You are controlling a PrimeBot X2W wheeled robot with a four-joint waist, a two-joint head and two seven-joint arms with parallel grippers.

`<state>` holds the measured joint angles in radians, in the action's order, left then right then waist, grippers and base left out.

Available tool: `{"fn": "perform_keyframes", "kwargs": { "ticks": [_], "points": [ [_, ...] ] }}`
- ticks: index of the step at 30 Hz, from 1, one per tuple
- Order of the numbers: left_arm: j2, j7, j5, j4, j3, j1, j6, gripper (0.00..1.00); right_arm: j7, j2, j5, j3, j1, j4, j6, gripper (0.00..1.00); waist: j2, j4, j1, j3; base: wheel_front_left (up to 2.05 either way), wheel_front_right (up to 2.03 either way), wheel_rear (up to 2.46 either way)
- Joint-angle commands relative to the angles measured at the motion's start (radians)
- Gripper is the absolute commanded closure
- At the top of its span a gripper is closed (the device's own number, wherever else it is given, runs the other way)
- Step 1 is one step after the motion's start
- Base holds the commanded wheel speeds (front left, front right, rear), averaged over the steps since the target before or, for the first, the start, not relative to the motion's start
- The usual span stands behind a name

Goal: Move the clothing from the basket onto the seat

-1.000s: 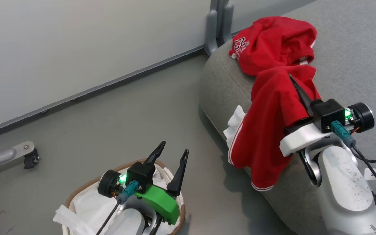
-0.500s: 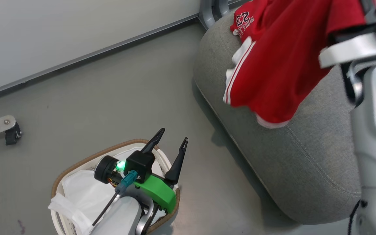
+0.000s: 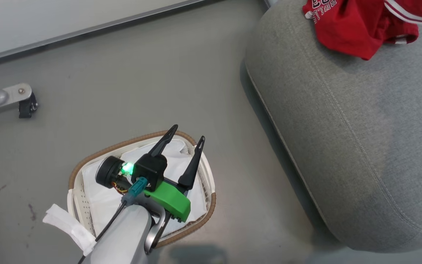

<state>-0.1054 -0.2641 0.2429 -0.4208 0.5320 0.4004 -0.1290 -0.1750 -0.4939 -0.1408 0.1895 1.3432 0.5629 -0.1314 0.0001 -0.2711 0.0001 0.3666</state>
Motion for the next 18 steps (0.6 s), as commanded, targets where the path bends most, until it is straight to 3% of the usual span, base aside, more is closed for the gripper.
{"fn": "perform_keyframes", "kwargs": {
  "ticks": [1, 8, 18],
  "points": [
    [-0.005, -0.001, -0.01, 0.006, -0.005, 0.023, -0.003, 0.0, 0.004, -0.012, -0.008, 0.01, -0.007, 0.031, 0.001, 1.0, -0.0001, 0.036, -0.0001, 0.052, 0.0, 0.0, 0.0],
    [-0.03, -0.001, -0.035, 0.014, -0.007, 0.062, -0.003, 0.0, -0.052, -0.022, -0.007, 0.097, -0.089, 0.132, 0.001, 1.0, -0.0001, 0.043, -0.0001, 0.15, 0.0, 0.0, 0.0],
    [-0.066, -0.001, -0.06, 0.011, 0.009, 0.116, -0.003, 0.0, -0.09, 0.123, -0.075, 0.211, -0.247, 0.156, 0.001, 1.0, -0.0001, 0.019, -0.0001, 0.277, 0.0, 0.0, 0.0]
  ]
}}
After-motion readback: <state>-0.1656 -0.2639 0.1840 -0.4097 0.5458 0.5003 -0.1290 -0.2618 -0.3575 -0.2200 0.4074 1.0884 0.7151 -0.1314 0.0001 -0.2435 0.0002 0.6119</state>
